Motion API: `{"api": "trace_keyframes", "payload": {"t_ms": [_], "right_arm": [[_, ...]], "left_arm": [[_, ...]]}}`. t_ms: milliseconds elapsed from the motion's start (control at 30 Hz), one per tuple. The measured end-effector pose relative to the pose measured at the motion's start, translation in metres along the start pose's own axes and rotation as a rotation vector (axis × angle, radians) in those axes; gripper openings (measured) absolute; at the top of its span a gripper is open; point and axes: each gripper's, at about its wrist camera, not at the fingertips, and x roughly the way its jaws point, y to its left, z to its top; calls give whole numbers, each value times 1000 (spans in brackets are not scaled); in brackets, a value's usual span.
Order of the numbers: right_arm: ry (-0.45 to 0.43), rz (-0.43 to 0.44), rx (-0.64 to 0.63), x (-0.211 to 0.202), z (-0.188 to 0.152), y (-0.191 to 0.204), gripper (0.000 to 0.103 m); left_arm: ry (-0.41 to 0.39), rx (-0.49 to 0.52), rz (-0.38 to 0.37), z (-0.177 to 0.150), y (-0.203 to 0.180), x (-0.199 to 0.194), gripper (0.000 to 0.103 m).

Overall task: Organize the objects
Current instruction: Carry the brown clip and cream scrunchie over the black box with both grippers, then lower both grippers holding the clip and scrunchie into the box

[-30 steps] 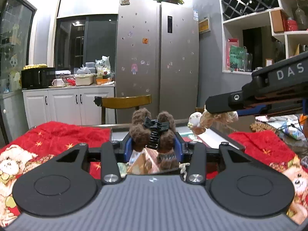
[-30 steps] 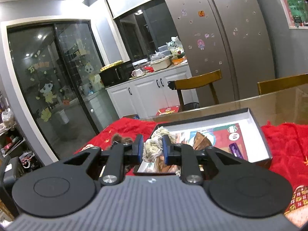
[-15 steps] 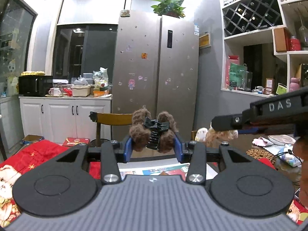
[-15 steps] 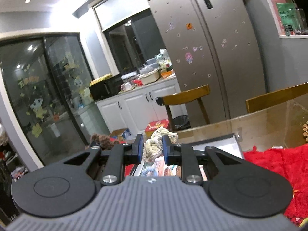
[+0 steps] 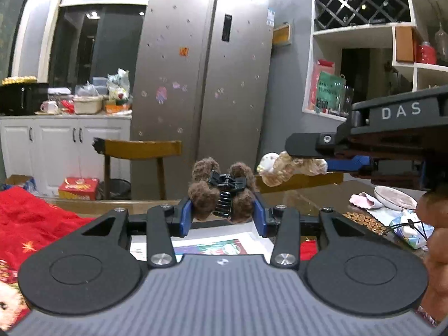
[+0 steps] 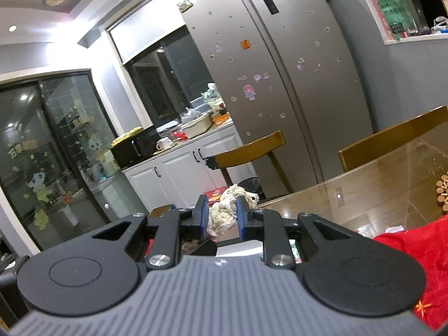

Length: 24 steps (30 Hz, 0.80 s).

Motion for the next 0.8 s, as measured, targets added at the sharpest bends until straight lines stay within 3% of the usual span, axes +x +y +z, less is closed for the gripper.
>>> {"api": "trace_keyframes", "payload": {"t_ms": [233,433,800], "right_arm": [[-1,-14,94,32,0,-37,24],[3,-98,48,52,-14,-47,24],[108,-118,43,79,-39,-66,24]], "left_arm": [[65,-78,-43,-5,-10,62,49],[190,-122,-117,-24,-3,104,49],[330,-138,-57,-51,12,145,49]]}}
